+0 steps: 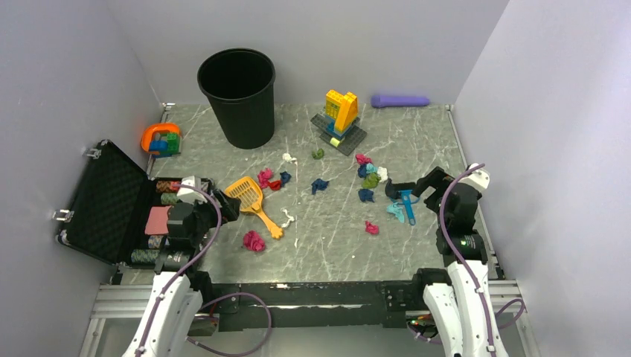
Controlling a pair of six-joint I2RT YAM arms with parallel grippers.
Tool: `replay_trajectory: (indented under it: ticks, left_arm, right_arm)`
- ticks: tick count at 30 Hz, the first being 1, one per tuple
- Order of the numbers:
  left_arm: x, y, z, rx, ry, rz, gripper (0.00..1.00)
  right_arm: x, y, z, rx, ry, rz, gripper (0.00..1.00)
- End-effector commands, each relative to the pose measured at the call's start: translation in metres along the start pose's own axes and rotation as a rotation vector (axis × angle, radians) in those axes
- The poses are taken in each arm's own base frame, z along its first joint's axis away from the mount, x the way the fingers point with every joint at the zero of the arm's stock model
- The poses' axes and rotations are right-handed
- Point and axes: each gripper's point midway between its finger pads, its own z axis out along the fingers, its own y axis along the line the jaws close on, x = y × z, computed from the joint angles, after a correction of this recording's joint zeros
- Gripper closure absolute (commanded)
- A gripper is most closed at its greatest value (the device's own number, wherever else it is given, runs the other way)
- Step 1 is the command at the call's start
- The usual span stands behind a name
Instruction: Sweep away the paper scraps from the table
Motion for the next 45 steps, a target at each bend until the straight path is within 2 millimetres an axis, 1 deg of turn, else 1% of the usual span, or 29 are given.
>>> replay_trajectory:
  ticks: [1, 5, 8, 11, 14, 15, 16, 18, 19, 20, 23, 24, 29, 33, 36, 40, 43, 45]
  left_arm:
    - [-0.012, -0.008, -0.001, 0.039, -0.047, 0.002, 0.02]
    - [-0.011, -0.009, 0.001, 0.039, -0.039, 0.000, 0.02]
    - [-0.011, -0.005, 0.003, 0.013, -0.022, -0.010, 0.01]
    - [-0.009, -0.007, 0.005, 0.027, -0.009, -0.007, 0.04]
    - [-0.006, -0.022, 0.005, 0.124, 0.001, 0.023, 0.04]
    - [-0.010, -0.030, 0.005, 0.172, -0.017, 0.037, 0.04]
    - [-0.009, -0.038, 0.005, 0.225, -0.019, 0.049, 0.07]
    - [-0.004, -0.056, 0.002, 0.341, -0.007, 0.073, 0.19]
    - [-0.003, -0.061, 0.002, 0.372, -0.003, 0.074, 0.23]
    - [0.000, -0.064, 0.003, 0.391, 0.012, 0.071, 0.25]
    - [0.007, -0.073, 0.006, 0.433, 0.061, 0.075, 0.38]
    - [0.010, -0.076, 0.008, 0.440, 0.077, 0.075, 0.39]
    - [0.025, -0.093, 0.015, 0.458, 0.158, 0.101, 0.28]
    - [0.038, -0.109, 0.017, 0.479, 0.207, 0.137, 0.24]
    - [0.047, -0.120, 0.018, 0.500, 0.248, 0.164, 0.24]
    - [0.060, -0.129, 0.022, 0.516, 0.311, 0.188, 0.24]
    - [0.061, -0.134, 0.022, 0.530, 0.325, 0.196, 0.23]
    - [0.061, -0.136, 0.021, 0.535, 0.321, 0.200, 0.22]
  right_arm:
    - [-0.012, 0.010, -0.002, -0.044, -0.034, -0.006, 0.00]
    - [-0.012, 0.009, -0.002, -0.038, -0.034, -0.007, 0.00]
    - [-0.013, 0.009, -0.002, -0.040, -0.038, -0.004, 0.00]
    - [-0.011, 0.009, -0.001, -0.041, -0.034, -0.004, 0.00]
    - [-0.008, 0.011, 0.001, -0.049, -0.021, -0.006, 0.00]
    - [-0.007, 0.012, 0.002, -0.053, -0.014, -0.008, 0.00]
    - [-0.005, 0.012, 0.003, -0.055, -0.006, -0.011, 0.00]
    - [-0.002, 0.013, 0.006, -0.059, 0.011, -0.013, 0.00]
    - [0.001, 0.013, 0.008, -0.058, 0.021, -0.014, 0.00]
    - [0.004, 0.013, 0.010, -0.057, 0.033, -0.016, 0.00]
    - [0.013, 0.011, 0.019, -0.036, 0.075, -0.019, 0.00]
    - [0.017, 0.009, 0.023, -0.027, 0.092, -0.020, 0.00]
    - [0.038, 0.002, 0.044, 0.037, 0.193, -0.017, 0.00]
    - [0.054, -0.001, 0.060, 0.069, 0.244, 0.007, 0.01]
    - [0.066, 0.000, 0.071, 0.083, 0.291, 0.033, 0.04]
    - [0.083, 0.007, 0.084, 0.082, 0.353, 0.053, 0.08]
    - [0.091, 0.016, 0.091, 0.086, 0.376, 0.035, 0.09]
    - [0.098, 0.027, 0.094, 0.076, 0.394, 0.016, 0.09]
